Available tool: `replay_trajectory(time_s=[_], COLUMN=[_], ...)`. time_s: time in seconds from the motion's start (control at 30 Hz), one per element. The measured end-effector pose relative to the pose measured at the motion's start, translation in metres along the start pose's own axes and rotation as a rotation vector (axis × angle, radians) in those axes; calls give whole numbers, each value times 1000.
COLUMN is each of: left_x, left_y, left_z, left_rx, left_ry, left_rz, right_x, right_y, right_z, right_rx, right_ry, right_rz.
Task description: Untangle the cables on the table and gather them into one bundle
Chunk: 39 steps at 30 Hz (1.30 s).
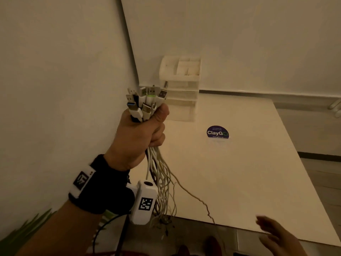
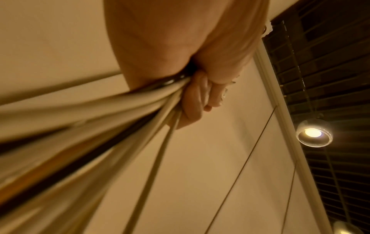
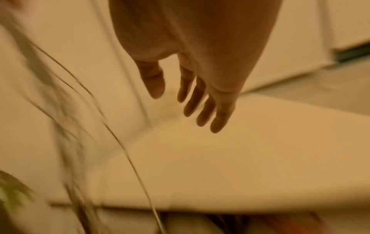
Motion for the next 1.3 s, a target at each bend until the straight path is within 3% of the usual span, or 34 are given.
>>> replay_trajectory(time_s=[0.07, 0.2, 0.27, 0.4, 0.63, 0.9, 1.13, 1.3], left_x=[-9, -21, -20, -13, 7, 45, 39, 50], left_y=[13, 38, 47, 53, 29, 25, 14, -8], left_z=[-4, -14, -18, -24, -22, -5, 0, 3], left_rx=[-51, -126, -140, -147, -24, -36, 7, 100], left_ry=[-15, -36, -39, -48, 16, 113, 93, 108], left_rz=[23, 61, 28, 21, -23, -104, -54, -16], right_x=[-72, -198, -239, -270, -234, -118, -92, -72], right_y=[8, 51, 71, 87, 117, 167, 172, 179], right_z=[10, 42, 51, 61, 72, 78, 87, 88], right_rx=[-48, -310, -400, -369, -370, -369, -455, -407], right_ry=[-127, -471, -526, -526, -426, -169, -136, -91], right_rz=[-99, 1, 59, 176, 98, -51, -40, -104])
Point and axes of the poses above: each hand's wrist, its own z-axis towards the middle knuckle, its own y-axis out of the palm, x = y × z, the point moved 7 cm from there along z, towards the middle knuckle, and after that the axes turned 15 degrees about -z, right-handed, at the moved point
